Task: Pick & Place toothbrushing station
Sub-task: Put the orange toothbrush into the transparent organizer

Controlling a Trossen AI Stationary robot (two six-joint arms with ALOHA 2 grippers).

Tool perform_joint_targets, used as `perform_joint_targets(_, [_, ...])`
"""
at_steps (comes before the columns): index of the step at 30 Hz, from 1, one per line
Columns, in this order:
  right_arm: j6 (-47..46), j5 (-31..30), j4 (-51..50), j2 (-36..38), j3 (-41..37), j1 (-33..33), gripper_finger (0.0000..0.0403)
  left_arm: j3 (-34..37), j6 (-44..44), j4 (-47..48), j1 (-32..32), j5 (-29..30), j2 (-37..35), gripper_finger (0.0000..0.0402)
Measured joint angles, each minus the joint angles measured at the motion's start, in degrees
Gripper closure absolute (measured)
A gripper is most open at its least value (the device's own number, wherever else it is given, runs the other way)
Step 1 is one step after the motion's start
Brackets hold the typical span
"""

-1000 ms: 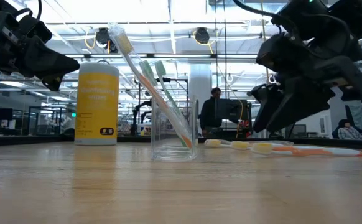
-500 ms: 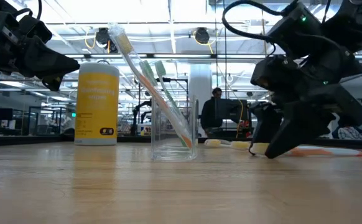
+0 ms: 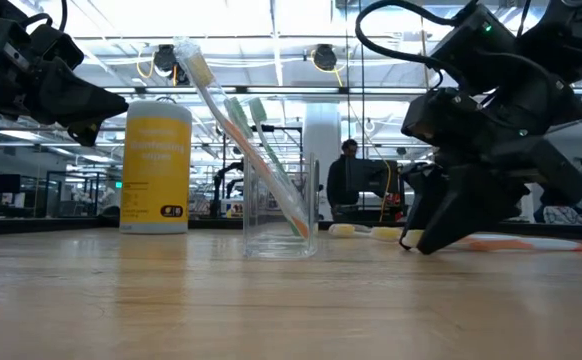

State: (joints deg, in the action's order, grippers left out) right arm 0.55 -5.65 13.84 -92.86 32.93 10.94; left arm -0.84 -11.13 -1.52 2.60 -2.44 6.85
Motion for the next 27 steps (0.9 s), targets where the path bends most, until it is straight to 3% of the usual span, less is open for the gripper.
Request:
perform_joint_targets(20, [2.1, -3.8, -0.3, -0.1, -0.1, 0.0, 0.035, 0.0, 0.0, 0.0, 0.0, 0.0, 0.0, 0.0353])
perform_joint_targets(27, [3.4, -4.1, -0.3, -0.1, -0.1, -0.1, 0.0354, 0.0, 0.0, 0.0, 0.0, 0.0, 0.0, 0.0353])
